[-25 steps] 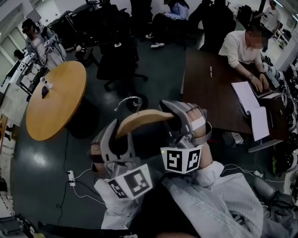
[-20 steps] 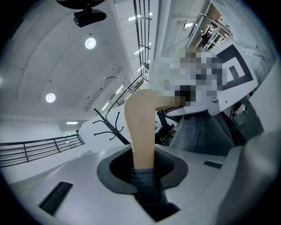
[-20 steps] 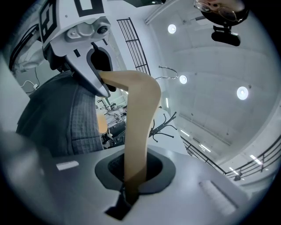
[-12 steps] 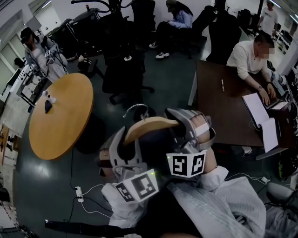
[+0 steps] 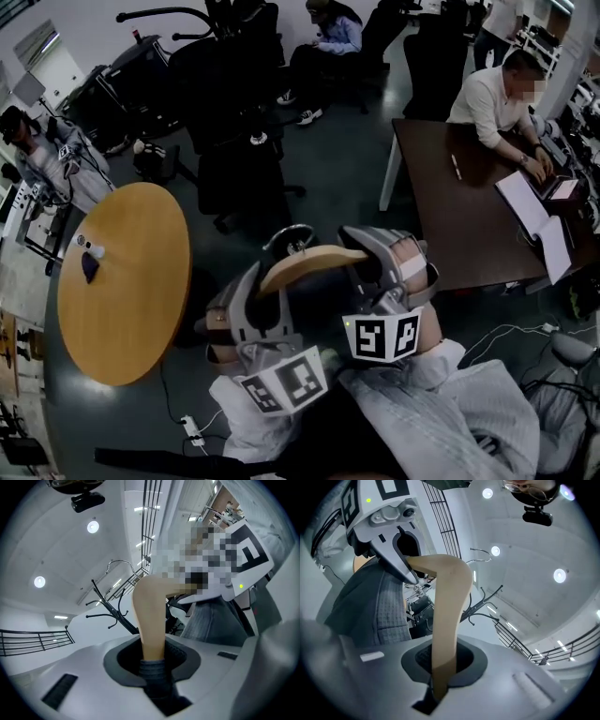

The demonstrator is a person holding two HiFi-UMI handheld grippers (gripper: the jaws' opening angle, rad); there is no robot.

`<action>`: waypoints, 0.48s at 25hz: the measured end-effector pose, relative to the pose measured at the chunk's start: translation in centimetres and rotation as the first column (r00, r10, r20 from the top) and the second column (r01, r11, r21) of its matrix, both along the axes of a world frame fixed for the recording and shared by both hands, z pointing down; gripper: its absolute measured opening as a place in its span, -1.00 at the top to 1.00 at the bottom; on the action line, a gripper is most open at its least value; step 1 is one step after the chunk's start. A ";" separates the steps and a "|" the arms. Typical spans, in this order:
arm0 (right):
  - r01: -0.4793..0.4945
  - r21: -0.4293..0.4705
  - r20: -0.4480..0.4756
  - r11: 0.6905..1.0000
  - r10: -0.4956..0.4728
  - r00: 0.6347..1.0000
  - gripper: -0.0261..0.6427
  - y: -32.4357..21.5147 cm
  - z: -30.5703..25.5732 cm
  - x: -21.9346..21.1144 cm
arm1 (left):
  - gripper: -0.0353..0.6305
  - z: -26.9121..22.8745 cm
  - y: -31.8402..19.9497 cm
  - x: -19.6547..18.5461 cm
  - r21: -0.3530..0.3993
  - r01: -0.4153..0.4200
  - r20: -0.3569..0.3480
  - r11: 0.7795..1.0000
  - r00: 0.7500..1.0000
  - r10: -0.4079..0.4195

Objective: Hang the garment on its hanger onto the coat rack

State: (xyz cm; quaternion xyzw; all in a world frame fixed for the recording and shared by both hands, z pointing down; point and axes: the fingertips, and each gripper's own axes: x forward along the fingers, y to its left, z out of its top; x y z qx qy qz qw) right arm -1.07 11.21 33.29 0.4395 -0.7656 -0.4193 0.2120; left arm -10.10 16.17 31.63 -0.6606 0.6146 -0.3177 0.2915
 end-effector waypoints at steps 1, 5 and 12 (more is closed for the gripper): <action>-0.007 -0.003 -0.003 1.000 0.007 1.000 0.91 -1.0 0.1 -0.7 | 0.64 0.1 -1.1 -0.8 -0.001 -0.009 -0.002 1.000 1.000 0.009; -0.030 -0.023 -0.018 0.999 0.029 0.999 0.91 -5.4 0.9 -3.2 | 0.64 0.9 -5.7 -3.4 -0.017 -0.032 -0.010 0.999 0.999 0.032; -0.021 -0.014 -0.010 1.000 0.021 1.000 0.91 -14.7 1.9 -7.7 | 0.64 2.1 -14.9 -7.8 -0.017 -0.018 -0.016 1.000 1.000 0.018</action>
